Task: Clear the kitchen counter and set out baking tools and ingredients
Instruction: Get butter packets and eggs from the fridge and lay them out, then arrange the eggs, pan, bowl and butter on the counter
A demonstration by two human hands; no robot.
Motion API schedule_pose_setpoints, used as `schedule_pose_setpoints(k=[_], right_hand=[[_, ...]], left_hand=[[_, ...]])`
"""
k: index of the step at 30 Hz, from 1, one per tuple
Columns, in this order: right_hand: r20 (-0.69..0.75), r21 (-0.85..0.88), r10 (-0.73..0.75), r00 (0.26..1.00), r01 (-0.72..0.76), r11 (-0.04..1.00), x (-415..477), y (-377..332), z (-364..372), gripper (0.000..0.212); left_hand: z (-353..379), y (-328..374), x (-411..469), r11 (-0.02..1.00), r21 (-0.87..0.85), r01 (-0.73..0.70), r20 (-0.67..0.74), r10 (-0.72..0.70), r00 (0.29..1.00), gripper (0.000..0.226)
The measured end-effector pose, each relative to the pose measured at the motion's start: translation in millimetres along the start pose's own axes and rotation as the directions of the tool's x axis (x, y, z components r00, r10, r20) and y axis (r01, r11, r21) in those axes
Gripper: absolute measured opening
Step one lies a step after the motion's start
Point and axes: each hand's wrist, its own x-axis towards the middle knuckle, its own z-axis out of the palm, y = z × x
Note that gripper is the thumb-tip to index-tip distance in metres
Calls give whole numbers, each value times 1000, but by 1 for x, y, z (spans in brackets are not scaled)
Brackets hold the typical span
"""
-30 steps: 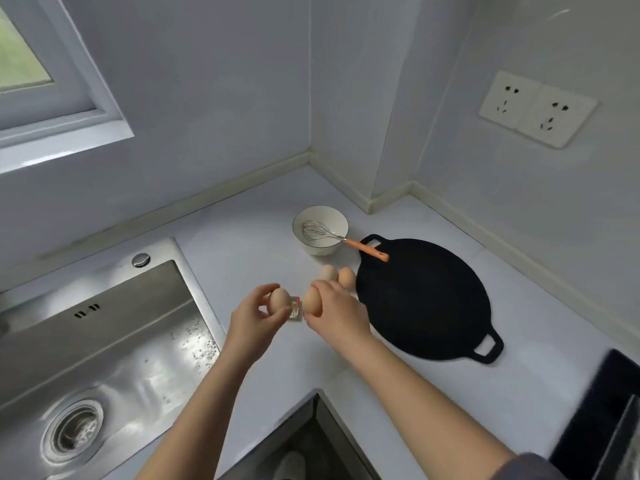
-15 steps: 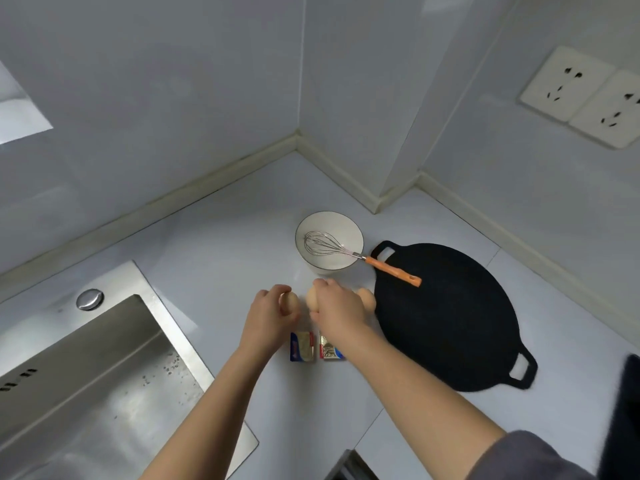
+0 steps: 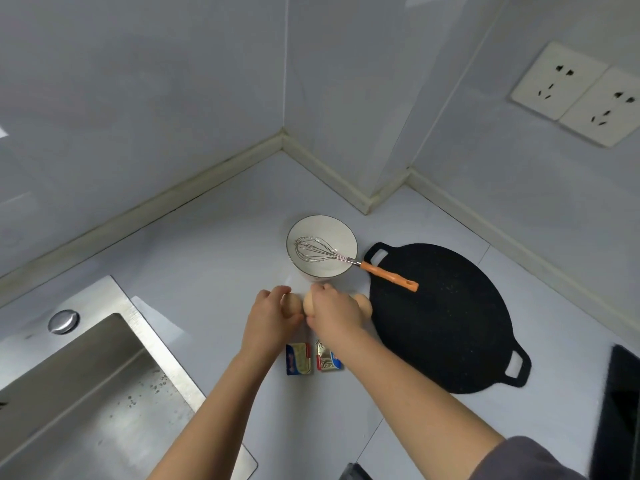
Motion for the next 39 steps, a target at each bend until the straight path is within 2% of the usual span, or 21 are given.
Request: schedule_pose_setpoints(k=[7, 14, 18, 21, 25, 31, 35, 39], right_hand=[[5, 46, 12, 1000, -13, 999, -7, 4, -2, 56], [-124, 126, 16, 992, -1, 992, -45, 13, -5, 44], [-196, 171, 49, 979, -15, 985, -82, 23, -7, 40], [-249, 259, 143, 958, -76, 963, -117, 43, -8, 41], [-313, 399, 293, 903, -154, 904, -170, 83, -11, 44], [-411, 497, 463, 785, -233, 836, -272, 145, -10, 41], [-446, 532, 546, 709, -281, 799, -347, 179, 4, 40], [-454, 567, 640, 620, -353, 744, -446, 208, 33, 40]], left_hand=[[-5, 1, -3, 1000, 4, -11, 38, 11, 999, 59], [-14, 3, -26, 1000, -9, -23, -17, 23, 1000, 69], [-20, 18, -56, 991, -58, -118, -97, 112, 989, 65], [-16, 46, -84, 959, -117, -256, -92, 247, 965, 51], [2, 89, -123, 905, -141, -402, -2, 406, 914, 33], [54, 147, -191, 773, -117, -623, 134, 634, 762, 46], [93, 174, -247, 704, -174, -688, 189, 710, 679, 45], [137, 199, -331, 643, -309, -701, 261, 766, 588, 43]])
